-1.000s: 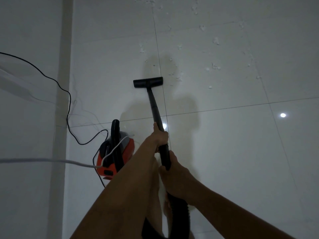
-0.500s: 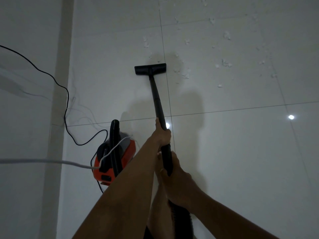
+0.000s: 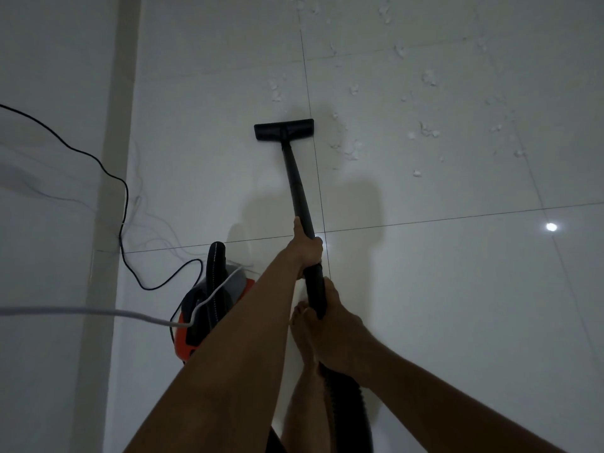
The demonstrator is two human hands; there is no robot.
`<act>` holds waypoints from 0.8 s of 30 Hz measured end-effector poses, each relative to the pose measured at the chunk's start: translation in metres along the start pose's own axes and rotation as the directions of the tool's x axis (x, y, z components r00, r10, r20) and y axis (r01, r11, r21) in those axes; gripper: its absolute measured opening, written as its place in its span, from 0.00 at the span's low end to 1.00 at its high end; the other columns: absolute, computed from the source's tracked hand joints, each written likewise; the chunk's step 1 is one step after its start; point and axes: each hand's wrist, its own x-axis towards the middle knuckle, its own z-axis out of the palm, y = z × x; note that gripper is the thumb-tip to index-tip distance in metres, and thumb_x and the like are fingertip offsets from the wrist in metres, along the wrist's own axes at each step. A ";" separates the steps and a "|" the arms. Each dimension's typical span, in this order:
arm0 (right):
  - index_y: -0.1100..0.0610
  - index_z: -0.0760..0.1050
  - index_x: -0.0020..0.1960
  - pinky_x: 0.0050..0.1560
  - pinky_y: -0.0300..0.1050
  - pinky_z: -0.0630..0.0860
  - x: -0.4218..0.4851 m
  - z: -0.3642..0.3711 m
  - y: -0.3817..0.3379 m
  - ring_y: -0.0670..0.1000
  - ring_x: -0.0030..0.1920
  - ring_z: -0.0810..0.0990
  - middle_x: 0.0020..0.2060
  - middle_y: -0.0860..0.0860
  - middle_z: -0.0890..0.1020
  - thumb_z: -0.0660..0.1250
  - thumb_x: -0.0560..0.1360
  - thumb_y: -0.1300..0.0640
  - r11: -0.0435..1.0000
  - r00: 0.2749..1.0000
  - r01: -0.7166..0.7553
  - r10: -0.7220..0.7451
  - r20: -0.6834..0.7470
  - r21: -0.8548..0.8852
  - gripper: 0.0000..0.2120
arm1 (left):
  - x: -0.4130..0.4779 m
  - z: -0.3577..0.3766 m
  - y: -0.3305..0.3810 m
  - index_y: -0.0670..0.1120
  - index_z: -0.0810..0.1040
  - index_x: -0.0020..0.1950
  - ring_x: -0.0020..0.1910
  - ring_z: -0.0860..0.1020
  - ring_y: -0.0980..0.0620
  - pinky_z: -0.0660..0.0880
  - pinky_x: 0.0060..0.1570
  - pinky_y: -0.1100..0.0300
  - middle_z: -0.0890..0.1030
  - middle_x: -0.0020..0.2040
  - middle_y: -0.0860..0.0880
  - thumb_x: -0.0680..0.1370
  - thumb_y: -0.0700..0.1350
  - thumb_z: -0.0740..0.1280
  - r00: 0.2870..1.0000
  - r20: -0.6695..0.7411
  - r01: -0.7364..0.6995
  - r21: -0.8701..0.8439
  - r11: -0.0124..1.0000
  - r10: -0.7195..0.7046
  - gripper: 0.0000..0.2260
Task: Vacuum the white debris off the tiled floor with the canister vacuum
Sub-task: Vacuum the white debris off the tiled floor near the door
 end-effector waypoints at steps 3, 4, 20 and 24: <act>0.43 0.49 0.81 0.29 0.38 0.77 0.003 -0.005 -0.003 0.50 0.34 0.82 0.52 0.56 0.81 0.57 0.85 0.50 1.000 1.000 0.009 -0.009 -0.003 0.013 0.28 | 0.003 -0.001 0.006 0.59 0.33 0.79 0.40 0.74 0.48 0.77 0.47 0.50 0.73 0.67 0.35 0.83 0.41 0.57 1.000 -0.001 -0.010 -0.015 1.000 0.010 0.36; 0.43 0.49 0.81 0.29 0.39 0.77 0.004 -0.005 -0.004 0.50 0.33 0.82 0.51 0.56 0.82 0.57 0.85 0.50 1.000 1.000 0.010 -0.010 -0.012 0.007 0.28 | 0.002 -0.001 0.006 0.59 0.34 0.79 0.40 0.74 0.48 0.77 0.47 0.50 0.73 0.66 0.36 0.83 0.42 0.57 1.000 -0.006 -0.013 -0.012 1.000 0.012 0.36; 0.41 0.48 0.83 0.24 0.34 0.73 -0.032 0.004 -0.015 0.45 0.28 0.79 0.48 0.52 0.80 0.58 0.86 0.50 0.998 0.996 0.052 -0.048 -0.074 0.046 0.31 | -0.037 -0.002 0.008 0.56 0.33 0.79 0.38 0.73 0.50 0.75 0.44 0.53 0.75 0.60 0.37 0.84 0.43 0.56 1.000 0.016 -0.009 0.006 1.000 0.008 0.35; 0.40 0.49 0.82 0.26 0.35 0.74 -0.022 0.001 -0.017 0.46 0.29 0.80 0.49 0.53 0.81 0.57 0.86 0.48 0.997 0.997 0.058 -0.054 -0.062 0.051 0.29 | -0.026 -0.004 0.010 0.56 0.35 0.80 0.38 0.73 0.50 0.75 0.46 0.52 0.75 0.61 0.37 0.85 0.44 0.55 1.000 -0.001 -0.032 -0.004 0.999 0.032 0.33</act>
